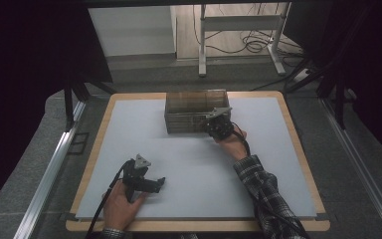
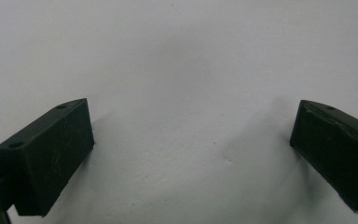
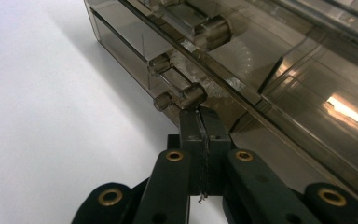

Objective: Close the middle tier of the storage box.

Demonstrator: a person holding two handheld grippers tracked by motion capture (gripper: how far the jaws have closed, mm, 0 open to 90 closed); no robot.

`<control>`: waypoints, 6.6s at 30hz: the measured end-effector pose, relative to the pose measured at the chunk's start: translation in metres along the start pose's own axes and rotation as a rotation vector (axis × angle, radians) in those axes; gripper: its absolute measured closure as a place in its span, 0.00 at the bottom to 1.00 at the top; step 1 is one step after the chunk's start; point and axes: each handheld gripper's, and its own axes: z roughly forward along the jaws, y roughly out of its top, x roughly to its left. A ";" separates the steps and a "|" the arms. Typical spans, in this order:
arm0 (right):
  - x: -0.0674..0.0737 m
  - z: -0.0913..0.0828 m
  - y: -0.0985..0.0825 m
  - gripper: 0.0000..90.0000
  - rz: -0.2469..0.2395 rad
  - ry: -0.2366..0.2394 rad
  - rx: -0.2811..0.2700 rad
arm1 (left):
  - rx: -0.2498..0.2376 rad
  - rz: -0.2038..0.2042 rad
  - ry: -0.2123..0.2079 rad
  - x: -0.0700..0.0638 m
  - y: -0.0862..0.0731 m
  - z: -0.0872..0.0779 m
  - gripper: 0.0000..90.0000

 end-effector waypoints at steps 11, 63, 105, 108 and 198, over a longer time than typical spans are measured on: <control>-0.001 0.002 0.001 0.98 -0.001 -0.003 0.003 | 0.000 0.000 0.000 0.000 0.000 0.000 0.00; 0.019 -0.018 -0.005 0.79 -0.064 0.045 -0.013 | 0.001 0.001 0.000 0.000 0.000 0.000 0.00; 0.041 -0.034 -0.011 0.30 -0.096 0.082 -0.006 | 0.002 0.000 0.000 0.000 0.000 0.000 0.00; 0.042 -0.035 -0.013 0.29 -0.092 0.085 -0.003 | 0.002 0.000 0.001 0.000 0.000 0.000 0.00; 0.063 -0.072 -0.046 0.11 -0.112 0.137 0.030 | 0.003 0.004 0.002 0.000 0.000 0.000 0.00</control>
